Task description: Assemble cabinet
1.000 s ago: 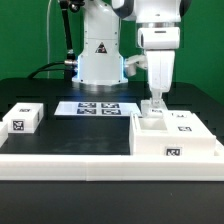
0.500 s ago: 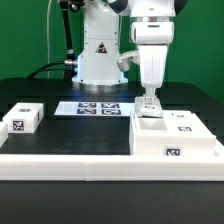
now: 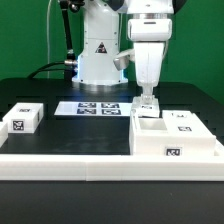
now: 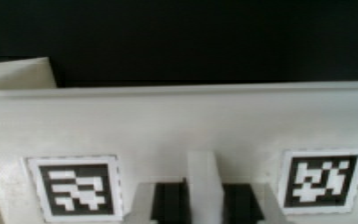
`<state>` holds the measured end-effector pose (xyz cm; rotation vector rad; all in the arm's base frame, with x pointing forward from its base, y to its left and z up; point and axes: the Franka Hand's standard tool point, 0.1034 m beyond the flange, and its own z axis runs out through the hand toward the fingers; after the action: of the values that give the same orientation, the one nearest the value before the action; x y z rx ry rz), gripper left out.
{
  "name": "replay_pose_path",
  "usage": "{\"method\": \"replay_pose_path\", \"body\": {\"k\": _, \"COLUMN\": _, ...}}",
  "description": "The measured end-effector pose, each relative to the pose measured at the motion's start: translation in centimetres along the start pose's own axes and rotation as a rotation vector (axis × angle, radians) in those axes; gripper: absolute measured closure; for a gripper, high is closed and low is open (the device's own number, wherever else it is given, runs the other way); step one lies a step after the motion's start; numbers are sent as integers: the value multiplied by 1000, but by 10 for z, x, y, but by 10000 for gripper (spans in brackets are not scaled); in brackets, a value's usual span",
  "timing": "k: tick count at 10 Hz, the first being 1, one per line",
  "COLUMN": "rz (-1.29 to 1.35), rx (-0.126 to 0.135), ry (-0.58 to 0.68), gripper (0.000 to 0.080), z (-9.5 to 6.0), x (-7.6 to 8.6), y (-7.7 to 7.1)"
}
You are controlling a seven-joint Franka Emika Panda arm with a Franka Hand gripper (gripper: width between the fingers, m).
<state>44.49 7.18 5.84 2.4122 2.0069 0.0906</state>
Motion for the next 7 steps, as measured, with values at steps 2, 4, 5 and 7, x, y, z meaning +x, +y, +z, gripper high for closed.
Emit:
{"method": "replay_pose_path", "body": {"k": 2, "rz": 0, "rx": -4, "ry": 3, "gripper": 730, "z": 0, "x": 2, "y": 5}}
{"method": "replay_pose_path", "body": {"k": 4, "rz": 1, "rx": -7, "ry": 4, "gripper": 729, "z": -1, "x": 3, "y": 9}}
{"method": "replay_pose_path", "body": {"k": 5, "rz": 0, "rx": -6, "ry": 4, "gripper": 729, "z": 0, "x": 4, "y": 9}}
{"method": "replay_pose_path", "body": {"k": 7, "rz": 1, "rx": -5, "ry": 4, "gripper": 729, "z": 0, "x": 3, "y": 8}}
